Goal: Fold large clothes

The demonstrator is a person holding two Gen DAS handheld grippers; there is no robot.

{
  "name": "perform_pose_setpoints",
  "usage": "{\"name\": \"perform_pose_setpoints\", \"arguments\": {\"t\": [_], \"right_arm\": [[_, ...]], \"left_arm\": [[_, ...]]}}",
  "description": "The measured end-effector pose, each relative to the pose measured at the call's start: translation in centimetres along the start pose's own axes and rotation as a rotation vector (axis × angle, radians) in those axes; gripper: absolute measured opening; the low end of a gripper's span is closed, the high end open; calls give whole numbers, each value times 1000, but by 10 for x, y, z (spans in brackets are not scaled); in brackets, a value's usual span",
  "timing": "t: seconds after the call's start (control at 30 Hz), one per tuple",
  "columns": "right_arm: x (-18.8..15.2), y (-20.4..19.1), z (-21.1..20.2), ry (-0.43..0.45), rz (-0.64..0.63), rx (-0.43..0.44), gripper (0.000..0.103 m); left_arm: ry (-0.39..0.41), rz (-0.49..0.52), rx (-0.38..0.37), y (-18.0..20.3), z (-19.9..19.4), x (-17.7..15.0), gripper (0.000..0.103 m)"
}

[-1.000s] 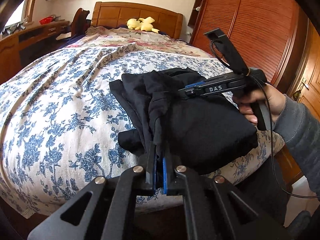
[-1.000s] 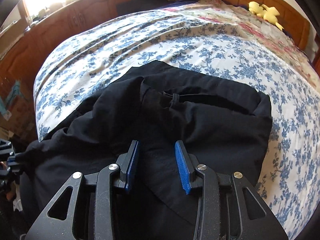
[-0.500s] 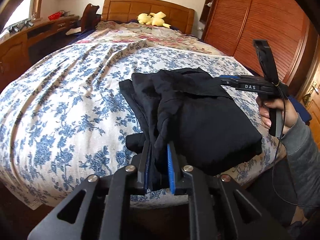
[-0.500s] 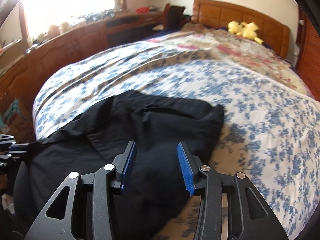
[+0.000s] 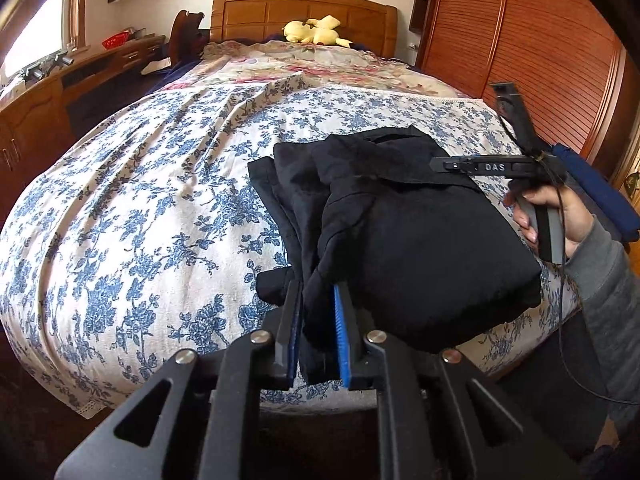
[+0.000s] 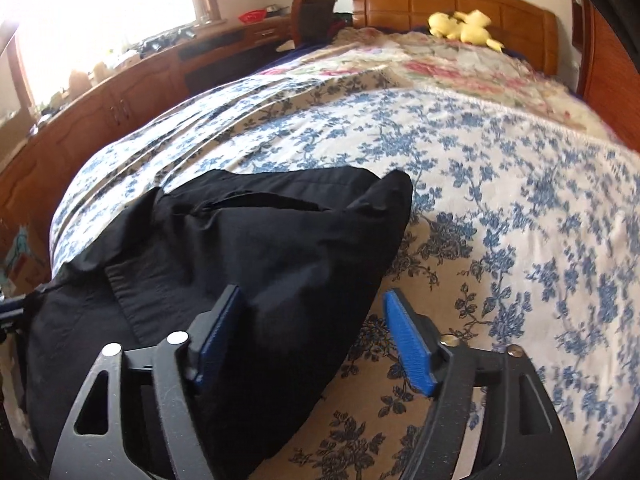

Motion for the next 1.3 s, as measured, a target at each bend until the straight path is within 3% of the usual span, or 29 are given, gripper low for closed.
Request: {"name": "perform_pose_setpoints", "arguments": {"t": [0.33, 0.4, 0.47, 0.53, 0.63, 0.73, 0.93, 1.3], "right_arm": [[3, 19, 37, -48, 178, 158, 79], [3, 14, 36, -46, 164, 168, 66], [4, 12, 30, -39, 144, 151, 44], [4, 13, 20, -7, 133, 130, 31], [2, 16, 2, 40, 135, 100, 24], [-6, 26, -17, 53, 153, 58, 22], [-27, 61, -49, 49, 206, -34, 22], [-39, 73, -41, 21, 233, -44, 26]], "left_arm": [[-9, 6, -2, -5, -8, -9, 14], [-6, 3, -4, -5, -9, -8, 14], [4, 2, -1, -5, -10, -7, 14], [13, 2, -1, -4, -12, -5, 14], [20, 6, -3, -2, -13, -3, 15], [17, 13, -21, 3, -9, -2, 24], [4, 52, -23, 17, 17, 3, 30], [-45, 43, -32, 29, 63, 5, 33]]}}
Point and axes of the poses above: each gripper's, at about its wrist camera, not at the fingertips, and z roughly the way its jaws point, y to its right, x to its top, the point moved 2 cm from there along z, roughly the way its jaws point, and after that the axes turned 7 degrees about -z, right-handed, at the moved point
